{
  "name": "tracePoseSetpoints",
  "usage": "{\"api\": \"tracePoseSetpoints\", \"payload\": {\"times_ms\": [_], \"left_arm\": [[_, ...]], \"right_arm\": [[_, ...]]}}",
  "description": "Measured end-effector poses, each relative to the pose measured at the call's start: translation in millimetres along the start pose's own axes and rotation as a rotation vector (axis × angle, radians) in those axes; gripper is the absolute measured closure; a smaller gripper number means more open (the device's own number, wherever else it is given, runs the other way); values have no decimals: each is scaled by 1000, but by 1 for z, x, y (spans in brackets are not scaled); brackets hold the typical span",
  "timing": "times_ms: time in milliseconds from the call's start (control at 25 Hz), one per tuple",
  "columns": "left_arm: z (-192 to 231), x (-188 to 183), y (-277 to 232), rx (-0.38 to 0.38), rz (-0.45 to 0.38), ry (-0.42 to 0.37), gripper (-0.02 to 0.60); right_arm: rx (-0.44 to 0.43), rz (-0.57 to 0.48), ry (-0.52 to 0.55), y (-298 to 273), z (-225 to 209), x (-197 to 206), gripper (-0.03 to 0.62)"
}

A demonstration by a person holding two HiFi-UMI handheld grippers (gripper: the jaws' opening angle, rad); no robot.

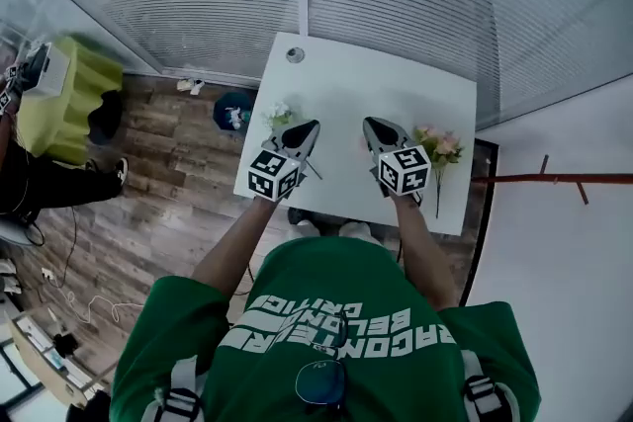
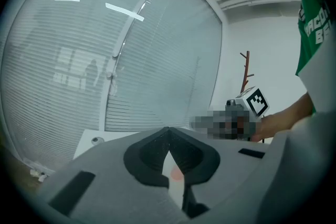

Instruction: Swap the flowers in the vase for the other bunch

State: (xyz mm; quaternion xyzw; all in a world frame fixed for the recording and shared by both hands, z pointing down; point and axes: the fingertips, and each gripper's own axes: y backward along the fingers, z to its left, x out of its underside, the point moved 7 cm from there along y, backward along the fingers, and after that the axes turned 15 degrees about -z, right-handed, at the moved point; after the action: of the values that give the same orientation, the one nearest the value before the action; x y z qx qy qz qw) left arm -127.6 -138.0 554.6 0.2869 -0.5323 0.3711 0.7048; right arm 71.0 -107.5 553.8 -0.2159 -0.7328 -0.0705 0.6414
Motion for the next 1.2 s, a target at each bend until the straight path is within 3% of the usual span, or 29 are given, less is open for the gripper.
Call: {"api": "tracePoseSetpoints", "payload": {"times_ms": [640,1200], "left_arm": [[-92,11,-91,243,20,-11,572],[-133,20,-100,325,59,1,574]], "right_arm": [[271,-105,-18,137,-72,-11,582],[355,-124,-54,183,-89,-1,582]]}}
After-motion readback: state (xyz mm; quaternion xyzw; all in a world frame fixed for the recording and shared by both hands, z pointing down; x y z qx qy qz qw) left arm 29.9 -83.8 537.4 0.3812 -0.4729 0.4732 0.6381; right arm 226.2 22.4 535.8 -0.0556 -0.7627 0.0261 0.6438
